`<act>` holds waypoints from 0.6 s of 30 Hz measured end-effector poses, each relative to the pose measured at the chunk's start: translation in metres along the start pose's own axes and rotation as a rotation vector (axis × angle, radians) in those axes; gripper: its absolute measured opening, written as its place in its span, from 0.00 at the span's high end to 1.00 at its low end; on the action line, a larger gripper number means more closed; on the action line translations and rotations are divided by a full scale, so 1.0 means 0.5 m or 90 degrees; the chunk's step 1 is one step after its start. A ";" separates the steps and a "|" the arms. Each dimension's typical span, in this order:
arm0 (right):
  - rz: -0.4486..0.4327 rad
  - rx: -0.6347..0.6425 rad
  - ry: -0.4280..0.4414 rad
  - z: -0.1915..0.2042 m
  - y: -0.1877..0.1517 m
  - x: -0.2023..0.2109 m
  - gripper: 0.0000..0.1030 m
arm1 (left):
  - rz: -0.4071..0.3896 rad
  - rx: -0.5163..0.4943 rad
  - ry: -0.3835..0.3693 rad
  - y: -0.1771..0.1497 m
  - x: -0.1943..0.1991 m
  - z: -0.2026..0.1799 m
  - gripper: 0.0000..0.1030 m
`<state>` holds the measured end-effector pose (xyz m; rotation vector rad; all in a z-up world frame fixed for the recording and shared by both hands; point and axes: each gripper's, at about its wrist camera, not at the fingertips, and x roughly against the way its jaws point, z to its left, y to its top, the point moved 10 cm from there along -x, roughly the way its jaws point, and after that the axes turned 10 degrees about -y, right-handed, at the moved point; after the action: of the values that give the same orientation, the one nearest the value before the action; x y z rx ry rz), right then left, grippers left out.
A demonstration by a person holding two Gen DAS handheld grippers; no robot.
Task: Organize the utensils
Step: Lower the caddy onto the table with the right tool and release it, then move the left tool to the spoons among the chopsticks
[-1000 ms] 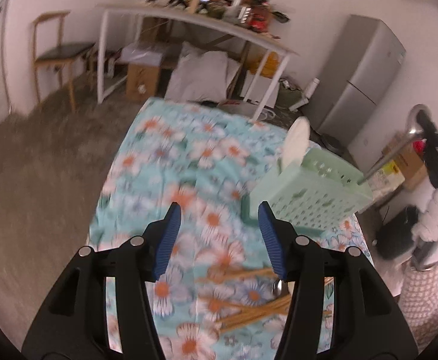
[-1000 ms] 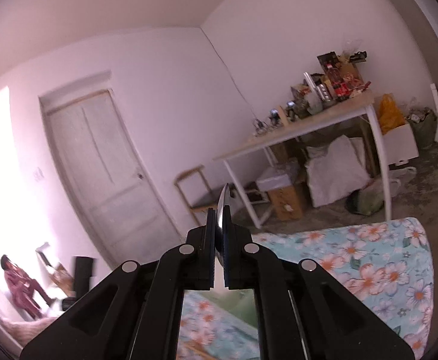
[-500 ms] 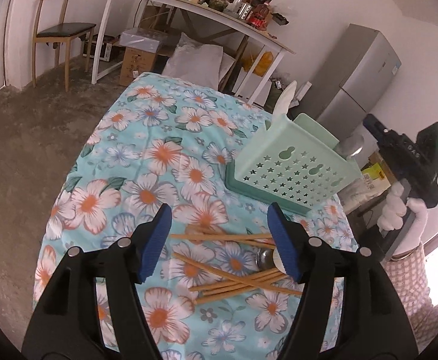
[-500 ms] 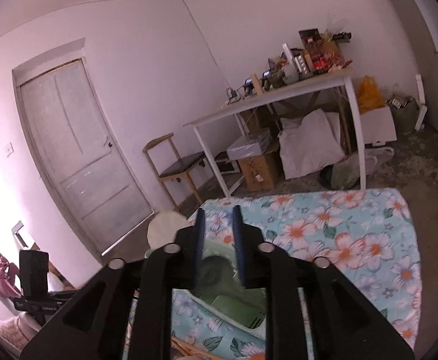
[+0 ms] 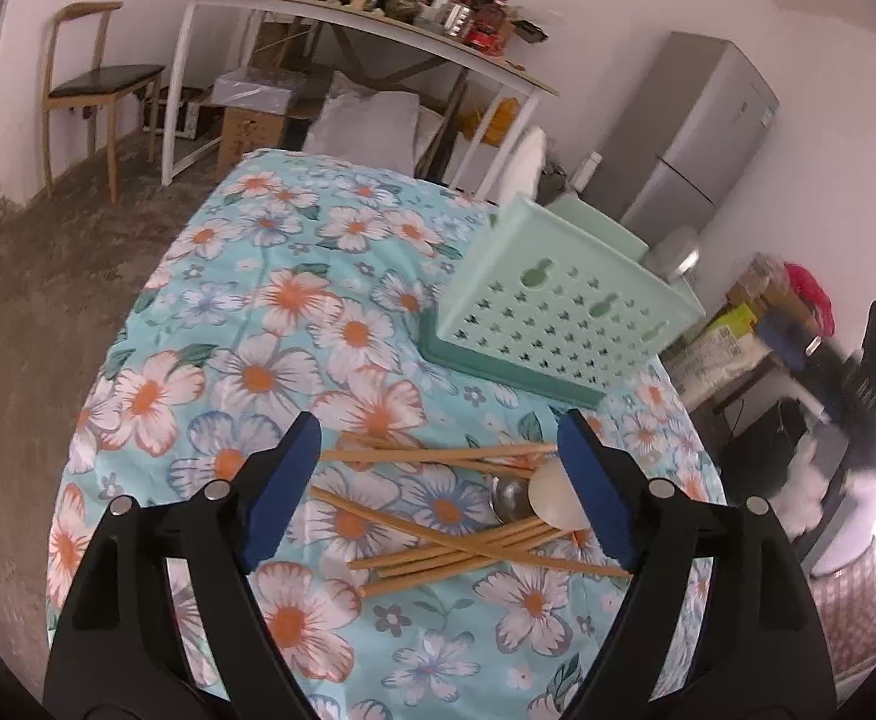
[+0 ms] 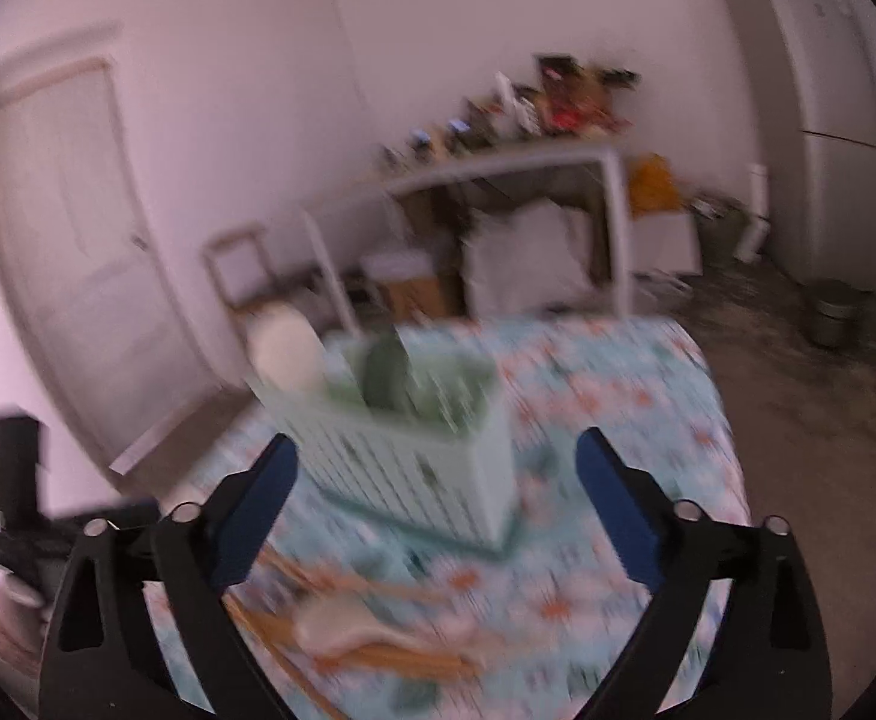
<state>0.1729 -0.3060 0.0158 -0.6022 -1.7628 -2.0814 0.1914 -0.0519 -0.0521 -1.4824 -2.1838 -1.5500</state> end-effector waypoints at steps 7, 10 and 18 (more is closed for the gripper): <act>0.146 -0.038 -0.100 -0.038 -0.196 -0.052 0.07 | 0.040 -0.062 -0.010 -0.038 -0.036 -0.042 0.24; 0.202 -0.056 -0.151 -0.068 -0.257 -0.075 0.07 | 0.053 -0.088 -0.004 -0.053 -0.047 -0.054 0.24; 0.241 -0.038 -0.185 -0.090 -0.327 -0.097 0.06 | 0.064 -0.108 0.029 -0.079 -0.048 -0.043 0.24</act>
<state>0.1248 -0.3234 -0.1530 -1.2054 -1.5765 -1.8566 0.1658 -0.0848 -0.0818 -1.5596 -1.9647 -1.7534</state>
